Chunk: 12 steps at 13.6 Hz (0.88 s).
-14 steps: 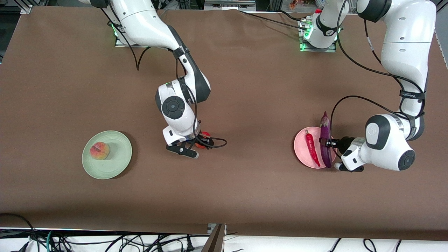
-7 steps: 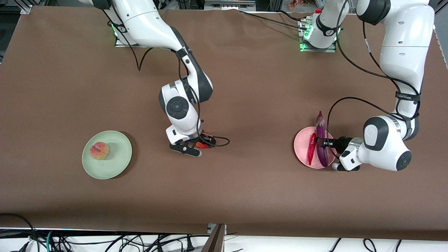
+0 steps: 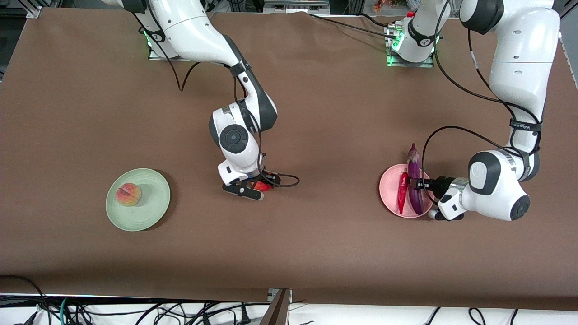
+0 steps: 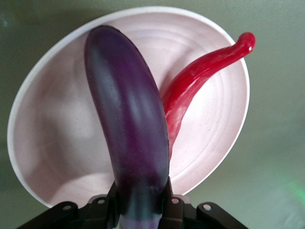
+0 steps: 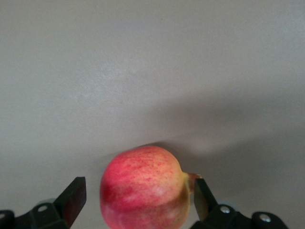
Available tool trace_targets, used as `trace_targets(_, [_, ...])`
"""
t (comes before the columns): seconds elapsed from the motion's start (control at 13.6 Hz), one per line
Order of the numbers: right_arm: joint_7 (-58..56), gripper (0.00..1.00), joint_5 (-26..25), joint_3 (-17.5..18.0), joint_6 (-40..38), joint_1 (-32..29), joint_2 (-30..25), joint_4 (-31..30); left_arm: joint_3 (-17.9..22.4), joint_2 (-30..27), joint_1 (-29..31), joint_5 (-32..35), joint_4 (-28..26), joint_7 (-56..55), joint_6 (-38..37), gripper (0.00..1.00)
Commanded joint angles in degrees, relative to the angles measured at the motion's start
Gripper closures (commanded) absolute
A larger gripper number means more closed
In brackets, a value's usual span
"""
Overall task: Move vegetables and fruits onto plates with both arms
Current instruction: 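Lower the eggplant onto the pink plate while the right gripper grasps the pomegranate, then place the pomegranate on the green plate while the left gripper withdraws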
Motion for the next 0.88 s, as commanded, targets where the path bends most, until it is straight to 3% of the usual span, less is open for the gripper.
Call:
trace_targets(0.0, [0.14, 0.00, -0.78, -0.17, 0.56, 1.27, 1.05, -0.54, -0.41, 0.08, 0.63, -0.66, 0.12, 2.52, 0.08, 0.22])
trace_targets(0.07, [0.40, 0.00, -0.78, -0.17, 0.56, 1.79, 1.41, -0.54, -0.41, 0.08, 0.54, -1.02, 0.12, 2.61, 0.08, 0.00])
trace_targets(0.22, [0.14, 0.03, -0.87, -0.17, 0.64, 1.89, 1.94, -0.54, -0.41, 0.08, 0.63, -2.16, 0.12, 2.44, -0.01, 0.00])
trace_targets(0.37, [-2.39, 0.33, -0.87, -0.17, 0.56, 1.80, 1.85, -0.54, -0.49, -0.27, 0.54, -2.07, 0.30, 1.65, -0.18, 0.00])
trace_targets(0.44, [-3.45, 0.40, -0.78, -0.26, 0.56, 1.71, 1.68, -0.54, -0.67, -0.44, 0.54, -2.16, 0.39, 1.65, -0.27, 0.00])
trace_targets(0.59, [-3.55, 0.40, -0.78, -0.26, 0.47, 1.45, 1.50, -0.37, -0.76, -0.62, 0.45, -2.07, 0.56, 1.65, -0.36, 0.00])
trace_targets(0.73, [-3.29, 0.26, -0.43, -0.26, 0.21, 1.45, 1.33, -0.28, -0.85, -1.24, 0.28, -2.16, 0.56, -0.09, -0.36, 0.00])
trace_targets(0.81, [-3.29, 0.26, -0.34, -0.35, 0.12, 1.45, 1.32, -0.19, -0.85, -1.93, 0.28, -2.08, 0.56, -2.46, -0.45, 0.00])
